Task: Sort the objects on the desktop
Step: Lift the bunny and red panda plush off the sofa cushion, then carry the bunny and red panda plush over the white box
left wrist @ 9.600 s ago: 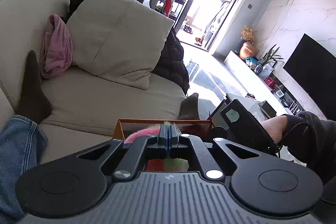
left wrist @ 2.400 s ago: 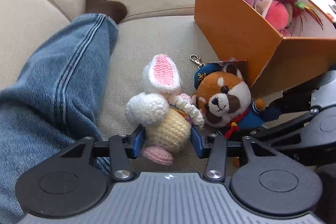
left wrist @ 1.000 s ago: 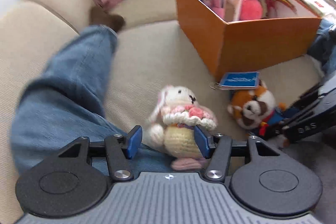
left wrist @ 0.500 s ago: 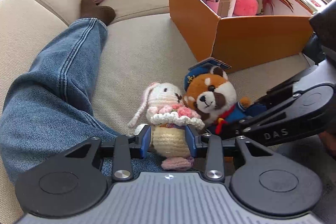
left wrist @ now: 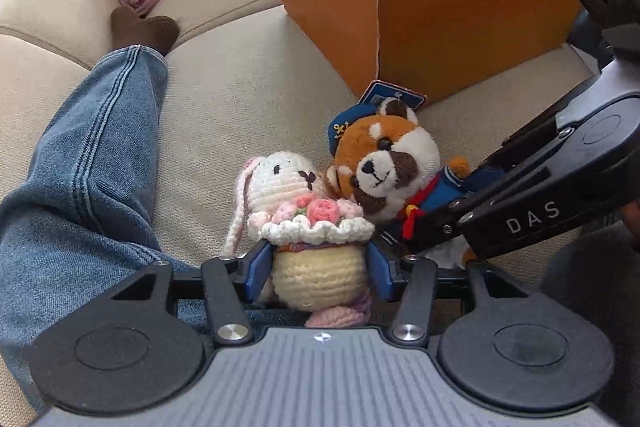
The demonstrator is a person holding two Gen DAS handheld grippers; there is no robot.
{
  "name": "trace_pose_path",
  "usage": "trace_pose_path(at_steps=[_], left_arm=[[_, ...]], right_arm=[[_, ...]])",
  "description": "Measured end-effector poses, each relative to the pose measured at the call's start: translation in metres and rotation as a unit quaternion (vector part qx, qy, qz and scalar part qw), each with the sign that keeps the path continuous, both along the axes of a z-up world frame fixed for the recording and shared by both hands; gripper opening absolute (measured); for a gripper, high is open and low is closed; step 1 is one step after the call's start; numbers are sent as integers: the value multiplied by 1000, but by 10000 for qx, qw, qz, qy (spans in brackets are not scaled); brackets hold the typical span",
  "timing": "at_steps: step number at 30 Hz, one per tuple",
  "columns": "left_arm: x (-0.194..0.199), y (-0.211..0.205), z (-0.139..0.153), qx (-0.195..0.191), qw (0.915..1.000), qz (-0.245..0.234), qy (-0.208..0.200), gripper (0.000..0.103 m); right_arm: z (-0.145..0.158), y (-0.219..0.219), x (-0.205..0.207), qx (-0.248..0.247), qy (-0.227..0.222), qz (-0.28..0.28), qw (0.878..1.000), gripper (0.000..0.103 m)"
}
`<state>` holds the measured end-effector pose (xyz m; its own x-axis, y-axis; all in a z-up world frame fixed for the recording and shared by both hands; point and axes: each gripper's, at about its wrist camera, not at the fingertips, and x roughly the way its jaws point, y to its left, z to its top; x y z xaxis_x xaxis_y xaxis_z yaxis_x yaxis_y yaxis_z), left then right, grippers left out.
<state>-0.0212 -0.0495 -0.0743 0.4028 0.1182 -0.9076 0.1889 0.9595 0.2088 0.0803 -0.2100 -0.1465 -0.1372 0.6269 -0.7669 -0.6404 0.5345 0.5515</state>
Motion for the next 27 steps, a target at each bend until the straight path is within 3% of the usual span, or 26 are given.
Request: trace_pose_path(at_steps=[5, 12, 20, 23, 25, 27], left_arm=[[0, 1, -10, 163, 9997, 186, -66, 59], [-4, 12, -4, -126, 9985, 488, -202, 54], [-7, 16, 0, -300, 9967, 695, -307, 53], [-9, 17, 0, -353, 9957, 782, -341, 52], [-10, 16, 2, -382, 9952, 820, -365, 51], [-11, 19, 5, -467, 9942, 884, -390, 50]], right_arm=[[0, 3, -3, -126, -88, -40, 9999, 38], [6, -2, -8, -299, -396, 35, 9988, 48], [30, -7, -28, -453, -1260, 503, 9897, 55], [22, 6, -34, -618, -1440, 685, 9853, 54], [17, 10, -35, -753, -1501, 684, 9834, 41], [18, 5, -31, -648, -1393, 627, 9861, 38]])
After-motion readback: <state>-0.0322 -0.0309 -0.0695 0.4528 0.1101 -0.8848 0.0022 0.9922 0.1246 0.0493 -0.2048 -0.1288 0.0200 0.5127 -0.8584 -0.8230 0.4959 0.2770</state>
